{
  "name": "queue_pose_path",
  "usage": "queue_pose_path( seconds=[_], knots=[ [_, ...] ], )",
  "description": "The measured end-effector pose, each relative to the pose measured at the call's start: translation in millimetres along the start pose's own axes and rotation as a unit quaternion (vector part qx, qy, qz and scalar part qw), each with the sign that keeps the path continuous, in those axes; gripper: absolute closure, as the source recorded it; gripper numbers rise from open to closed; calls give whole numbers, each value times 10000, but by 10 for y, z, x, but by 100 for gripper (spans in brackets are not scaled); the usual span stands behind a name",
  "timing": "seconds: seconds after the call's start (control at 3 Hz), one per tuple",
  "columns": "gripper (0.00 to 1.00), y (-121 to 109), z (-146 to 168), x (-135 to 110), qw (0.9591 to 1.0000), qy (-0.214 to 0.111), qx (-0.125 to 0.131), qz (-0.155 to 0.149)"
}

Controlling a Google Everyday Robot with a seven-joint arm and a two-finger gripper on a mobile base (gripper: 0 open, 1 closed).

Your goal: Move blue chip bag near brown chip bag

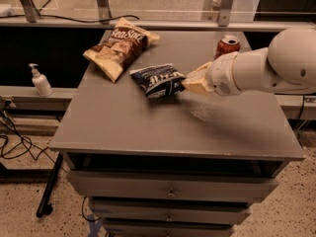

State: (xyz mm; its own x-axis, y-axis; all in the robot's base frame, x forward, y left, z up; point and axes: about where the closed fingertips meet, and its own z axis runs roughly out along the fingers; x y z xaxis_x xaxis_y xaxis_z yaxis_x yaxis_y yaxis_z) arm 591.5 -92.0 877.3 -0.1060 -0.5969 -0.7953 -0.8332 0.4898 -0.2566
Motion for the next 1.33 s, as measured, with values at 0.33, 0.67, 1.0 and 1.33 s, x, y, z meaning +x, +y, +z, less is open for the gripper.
queue_pose_path(
  seconds=[0.33,0.67,1.0,1.33],
  knots=[
    [100,-265,175,-6,9993,-99,340,88],
    [100,-396,359,-114,9980,-168,596,85],
    [100,-380,535,-264,9972,-270,687,113],
    [100,-257,720,-369,9974,-342,614,144]
  ],
)
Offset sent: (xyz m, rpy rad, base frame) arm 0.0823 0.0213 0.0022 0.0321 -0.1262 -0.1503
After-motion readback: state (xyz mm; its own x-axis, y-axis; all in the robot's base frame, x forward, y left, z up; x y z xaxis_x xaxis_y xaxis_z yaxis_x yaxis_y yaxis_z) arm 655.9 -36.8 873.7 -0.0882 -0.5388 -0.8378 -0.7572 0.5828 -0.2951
